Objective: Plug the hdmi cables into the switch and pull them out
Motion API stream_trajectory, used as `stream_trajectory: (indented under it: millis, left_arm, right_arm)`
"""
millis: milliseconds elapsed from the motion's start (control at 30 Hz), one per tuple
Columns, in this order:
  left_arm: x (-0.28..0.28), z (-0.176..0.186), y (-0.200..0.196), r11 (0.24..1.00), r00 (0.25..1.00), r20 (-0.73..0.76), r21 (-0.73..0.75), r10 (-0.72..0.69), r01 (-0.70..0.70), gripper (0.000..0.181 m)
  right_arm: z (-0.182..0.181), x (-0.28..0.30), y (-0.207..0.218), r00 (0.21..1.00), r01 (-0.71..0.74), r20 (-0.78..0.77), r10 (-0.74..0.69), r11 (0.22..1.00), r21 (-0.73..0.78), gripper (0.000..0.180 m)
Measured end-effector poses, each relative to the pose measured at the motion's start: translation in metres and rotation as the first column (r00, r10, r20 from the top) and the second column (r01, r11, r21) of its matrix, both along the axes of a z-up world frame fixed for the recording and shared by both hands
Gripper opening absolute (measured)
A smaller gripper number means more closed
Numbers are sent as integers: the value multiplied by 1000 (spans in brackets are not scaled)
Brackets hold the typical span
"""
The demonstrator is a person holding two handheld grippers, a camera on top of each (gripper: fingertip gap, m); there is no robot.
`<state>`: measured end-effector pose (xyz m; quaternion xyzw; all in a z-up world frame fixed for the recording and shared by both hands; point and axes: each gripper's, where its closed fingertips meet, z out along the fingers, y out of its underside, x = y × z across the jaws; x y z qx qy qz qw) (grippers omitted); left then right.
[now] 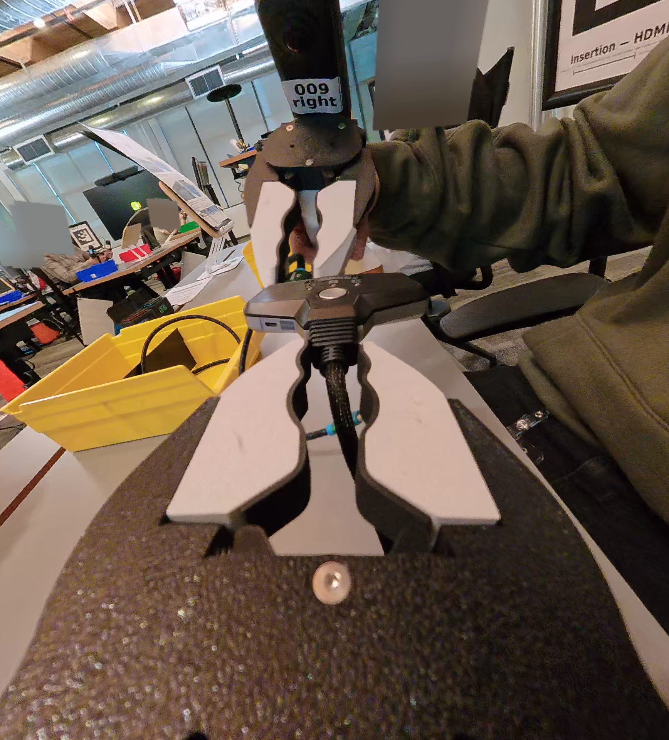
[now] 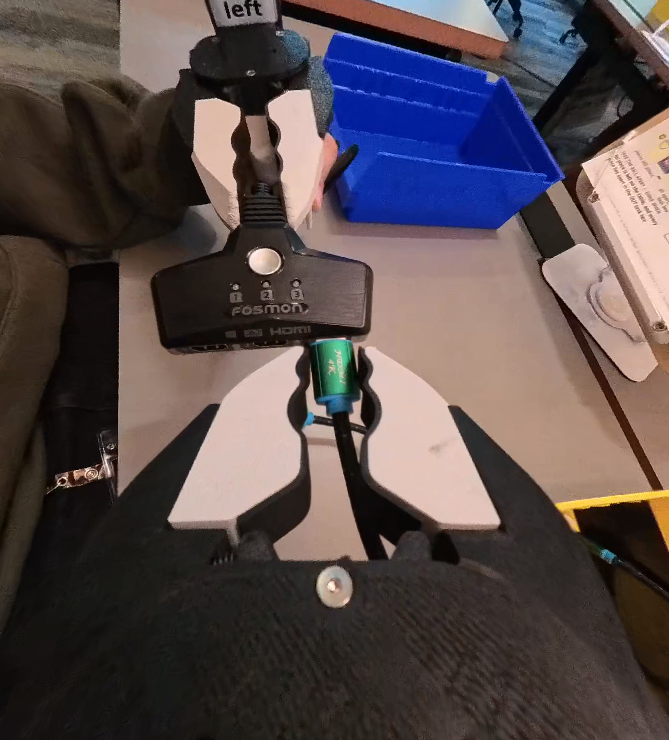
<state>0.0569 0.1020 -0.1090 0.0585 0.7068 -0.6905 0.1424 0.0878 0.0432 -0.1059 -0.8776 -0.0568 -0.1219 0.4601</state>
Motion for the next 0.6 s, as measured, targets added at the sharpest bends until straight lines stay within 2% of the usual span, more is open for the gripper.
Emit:
stream_trajectory:
  millis: [400,600]
  left_arm:
    - [-1,-5,-4,1000,1000,-2,16,-25,25,21]
    - [-3,-7,-3,999,999,-5,37,-34,35,21]
  right_arm:
    - [-3,-3,-4,997,4,-82,-7,999,-37,21]
    - [-11,-5,-4,999,-6,-36,2,995,-100,20]
